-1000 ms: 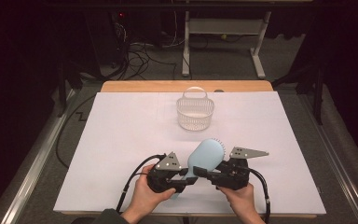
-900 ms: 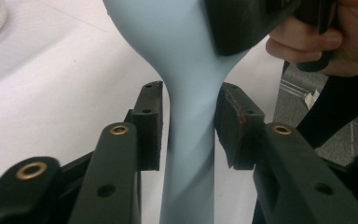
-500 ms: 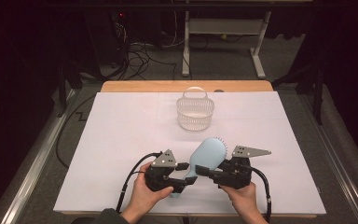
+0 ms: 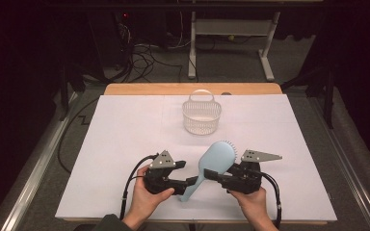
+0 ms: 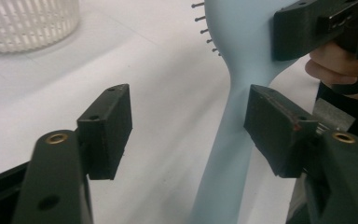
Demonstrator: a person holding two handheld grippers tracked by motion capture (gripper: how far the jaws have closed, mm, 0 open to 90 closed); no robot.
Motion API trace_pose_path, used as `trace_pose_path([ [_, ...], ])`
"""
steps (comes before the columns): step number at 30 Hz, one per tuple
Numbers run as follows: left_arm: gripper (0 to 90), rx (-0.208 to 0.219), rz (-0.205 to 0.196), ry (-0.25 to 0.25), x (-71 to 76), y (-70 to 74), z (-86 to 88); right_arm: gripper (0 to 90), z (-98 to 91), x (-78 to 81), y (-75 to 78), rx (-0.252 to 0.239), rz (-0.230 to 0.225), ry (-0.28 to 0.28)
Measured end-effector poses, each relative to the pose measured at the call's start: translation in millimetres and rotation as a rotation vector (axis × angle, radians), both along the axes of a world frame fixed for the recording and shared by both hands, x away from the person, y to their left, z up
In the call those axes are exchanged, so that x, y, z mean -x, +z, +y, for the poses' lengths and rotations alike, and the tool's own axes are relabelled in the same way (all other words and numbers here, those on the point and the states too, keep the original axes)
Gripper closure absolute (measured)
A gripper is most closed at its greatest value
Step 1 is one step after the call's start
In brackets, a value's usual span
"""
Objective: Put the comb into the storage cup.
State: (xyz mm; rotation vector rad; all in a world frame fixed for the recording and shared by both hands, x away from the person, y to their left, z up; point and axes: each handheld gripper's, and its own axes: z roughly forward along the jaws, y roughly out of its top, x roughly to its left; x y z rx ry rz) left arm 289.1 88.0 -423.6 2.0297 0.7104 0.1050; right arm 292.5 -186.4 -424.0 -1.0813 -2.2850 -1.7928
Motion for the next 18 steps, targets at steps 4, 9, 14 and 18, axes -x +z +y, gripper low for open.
trace_pose_path([
  [4, 34.3, 0.008, 0.003, 0.001, 0.0, -1.3, 1.2, 55.3, 0.1, -0.3, -0.5, 0.001, 0.001, 0.001],
  [9, 31.5, 0.023, -0.024, 0.007, 1.5, -1.0, 5.7, 55.2, -1.3, -0.6, -0.1, 0.001, 0.0, -0.006],
  [14, 27.3, 0.027, -0.047, 0.012, 3.1, 0.1, 12.1, 55.1, -2.9, -0.5, 0.6, 0.006, -0.004, -0.013],
  [18, 26.9, 0.047, -0.046, 0.024, 2.2, 0.5, 19.4, 55.1, -3.4, -0.6, 1.2, 0.018, -0.008, -0.016],
])
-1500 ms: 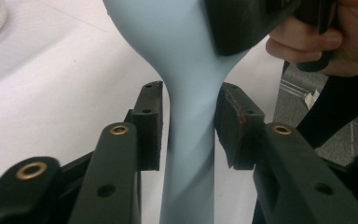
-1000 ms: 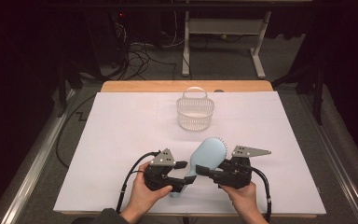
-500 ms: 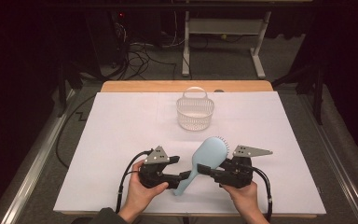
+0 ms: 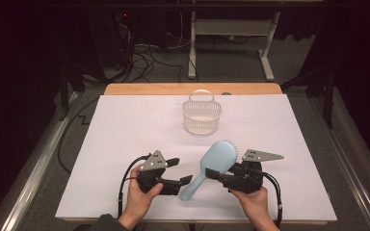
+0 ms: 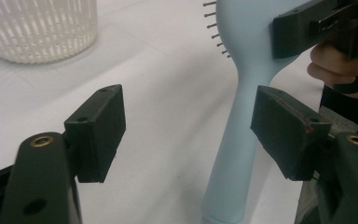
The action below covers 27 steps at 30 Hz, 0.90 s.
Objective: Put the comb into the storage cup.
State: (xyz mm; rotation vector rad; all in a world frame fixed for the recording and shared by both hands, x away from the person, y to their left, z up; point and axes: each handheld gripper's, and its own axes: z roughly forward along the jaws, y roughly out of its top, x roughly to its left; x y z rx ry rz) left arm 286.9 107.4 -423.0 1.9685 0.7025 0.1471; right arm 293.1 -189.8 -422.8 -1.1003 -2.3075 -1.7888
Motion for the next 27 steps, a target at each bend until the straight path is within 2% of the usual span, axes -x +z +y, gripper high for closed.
trace_pose_path([
  [5, 25.0, 0.012, -0.004, 0.023, -1.2, -1.4, 10.3, 55.1, -1.3, -0.3, 0.8, 0.012, 0.003, -0.005],
  [11, 22.8, -0.018, -0.018, 0.052, -1.0, -2.1, 26.9, 55.1, -2.0, -0.4, 2.3, 0.021, 0.004, -0.005],
  [19, 19.4, -0.012, -0.018, 0.077, -2.6, 1.1, 52.0, 55.1, -3.0, -0.6, 3.6, 0.03, 0.007, -0.004],
  [27, 17.3, -0.001, -0.027, 0.134, -2.8, 1.8, 76.8, 55.1, -7.4, -1.5, 8.7, 0.038, -0.001, -0.011],
])
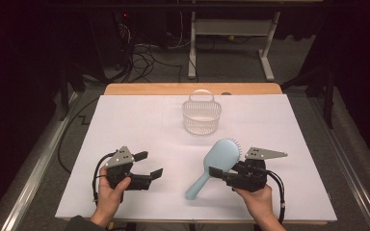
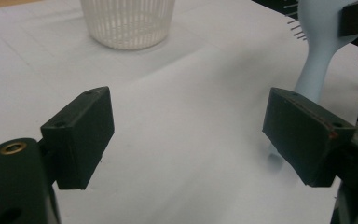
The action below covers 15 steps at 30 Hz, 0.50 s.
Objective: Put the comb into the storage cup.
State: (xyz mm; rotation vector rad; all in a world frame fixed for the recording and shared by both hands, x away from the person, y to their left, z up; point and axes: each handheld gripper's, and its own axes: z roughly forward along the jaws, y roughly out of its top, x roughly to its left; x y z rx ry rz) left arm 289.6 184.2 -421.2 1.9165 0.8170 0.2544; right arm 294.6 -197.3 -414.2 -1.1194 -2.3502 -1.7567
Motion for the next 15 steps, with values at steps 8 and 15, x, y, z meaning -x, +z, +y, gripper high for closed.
trace_pose_path([
  [8, 16.0, -0.008, -0.008, 0.051, 1.4, -3.1, 19.1, 55.1, -4.9, -1.5, 3.6, 0.012, -0.002, -0.013],
  [15, 15.9, -0.001, -0.007, 0.07, 3.3, -7.3, 32.3, 55.1, -12.0, -3.4, 8.4, 0.022, -0.001, -0.029],
])
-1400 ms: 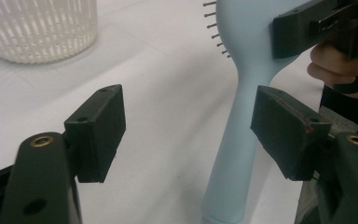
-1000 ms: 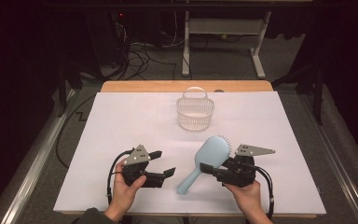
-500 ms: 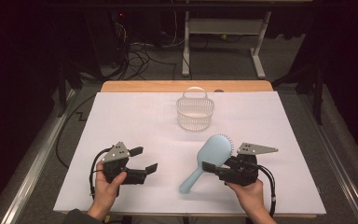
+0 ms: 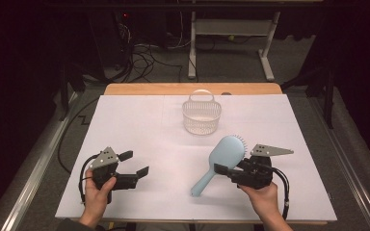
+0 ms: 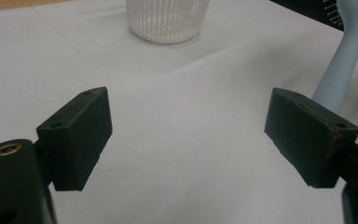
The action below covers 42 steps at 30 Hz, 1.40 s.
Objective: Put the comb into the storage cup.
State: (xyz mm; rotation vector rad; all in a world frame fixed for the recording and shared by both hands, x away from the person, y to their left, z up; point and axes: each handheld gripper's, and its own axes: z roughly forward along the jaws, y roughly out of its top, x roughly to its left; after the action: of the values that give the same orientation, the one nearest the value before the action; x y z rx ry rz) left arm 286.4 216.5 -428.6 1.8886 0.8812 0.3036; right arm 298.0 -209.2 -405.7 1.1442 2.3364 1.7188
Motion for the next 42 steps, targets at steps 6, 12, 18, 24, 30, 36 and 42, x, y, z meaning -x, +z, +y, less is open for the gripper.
trace_pose_path([
  [6, 18.6, 0.007, 0.02, 0.0, -0.8, -6.4, 8.9, 55.1, -7.5, -2.4, 4.6, 0.011, 0.004, -0.021],
  [12, 18.8, 0.02, 0.025, 0.038, -2.4, -14.1, 19.6, 55.1, -14.3, -4.5, 9.0, 0.028, 0.003, -0.042],
  [18, 18.5, 0.021, 0.019, 0.053, -0.7, -18.4, 23.9, 55.0, -18.3, -7.5, 6.4, 0.026, 0.019, -0.054],
  [24, 16.1, 0.017, 0.016, 0.064, -1.2, -21.3, 26.3, 54.9, -23.8, -13.1, 5.1, 0.009, 0.035, -0.06],
  [30, 15.9, 0.02, 0.02, 0.093, -2.3, -24.5, 32.1, 54.9, -25.4, -16.0, 7.2, 0.02, 0.035, -0.069],
  [36, 15.8, 0.018, 0.012, 0.108, 1.5, -25.3, 32.6, 54.9, -31.6, -19.9, 13.1, 0.026, 0.03, -0.083],
  [42, 15.8, 0.035, 0.019, 0.114, 2.3, -26.4, 34.8, 54.9, -38.7, -23.2, 22.4, 0.053, 0.015, -0.102],
])
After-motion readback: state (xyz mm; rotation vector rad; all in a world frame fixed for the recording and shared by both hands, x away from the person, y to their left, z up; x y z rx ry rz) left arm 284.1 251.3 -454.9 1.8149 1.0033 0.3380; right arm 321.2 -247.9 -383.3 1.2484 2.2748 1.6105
